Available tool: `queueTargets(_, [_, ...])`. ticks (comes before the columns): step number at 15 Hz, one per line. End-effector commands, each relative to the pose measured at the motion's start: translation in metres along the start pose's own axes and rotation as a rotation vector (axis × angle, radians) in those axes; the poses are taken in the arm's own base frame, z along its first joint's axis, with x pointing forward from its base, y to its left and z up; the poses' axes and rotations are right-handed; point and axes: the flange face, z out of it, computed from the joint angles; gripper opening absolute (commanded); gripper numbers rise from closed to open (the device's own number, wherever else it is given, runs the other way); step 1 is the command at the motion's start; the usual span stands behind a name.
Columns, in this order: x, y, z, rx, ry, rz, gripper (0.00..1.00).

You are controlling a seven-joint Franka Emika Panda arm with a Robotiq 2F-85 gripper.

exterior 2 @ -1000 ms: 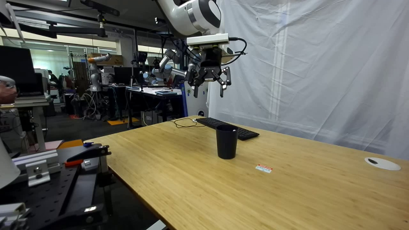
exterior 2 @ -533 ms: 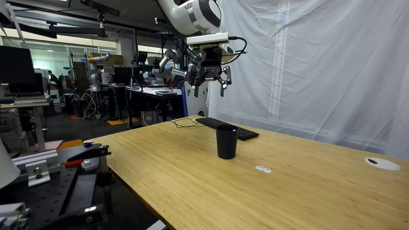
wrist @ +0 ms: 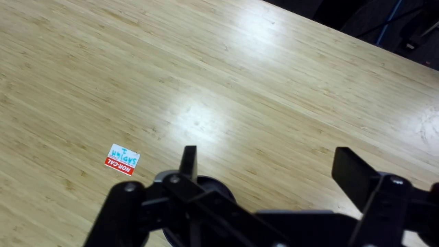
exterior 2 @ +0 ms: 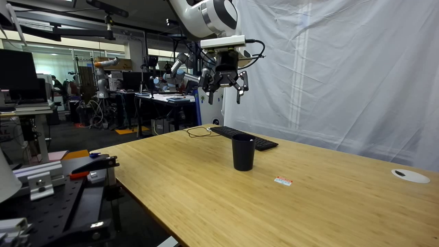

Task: Remove the orange marker from the black cup

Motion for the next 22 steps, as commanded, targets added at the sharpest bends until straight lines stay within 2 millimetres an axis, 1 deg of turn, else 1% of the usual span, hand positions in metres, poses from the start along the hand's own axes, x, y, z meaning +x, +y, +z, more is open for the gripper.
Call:
queueTargets(1, [0.0,0.0,0.0,0.0,-0.001,0.0,1.0])
queueTargets(3, [0.006,0.0,0.003,-0.01,-0.001,-0.044,1.0])
queueTargets(6, [0.023,-0.002,0.012,-0.016,-0.015,-0.117,1.0])
queueTargets(11, [0.06,-0.012,0.03,-0.076,-0.033,-0.34,1.0])
queueTargets(14, [0.073,-0.017,0.044,-0.111,-0.052,-0.471,1.0])
queueTargets(18, [0.076,-0.011,0.056,-0.135,-0.071,-0.597,1.0])
queueTargets(22, [0.074,-0.001,0.06,-0.159,-0.092,-0.675,1.0])
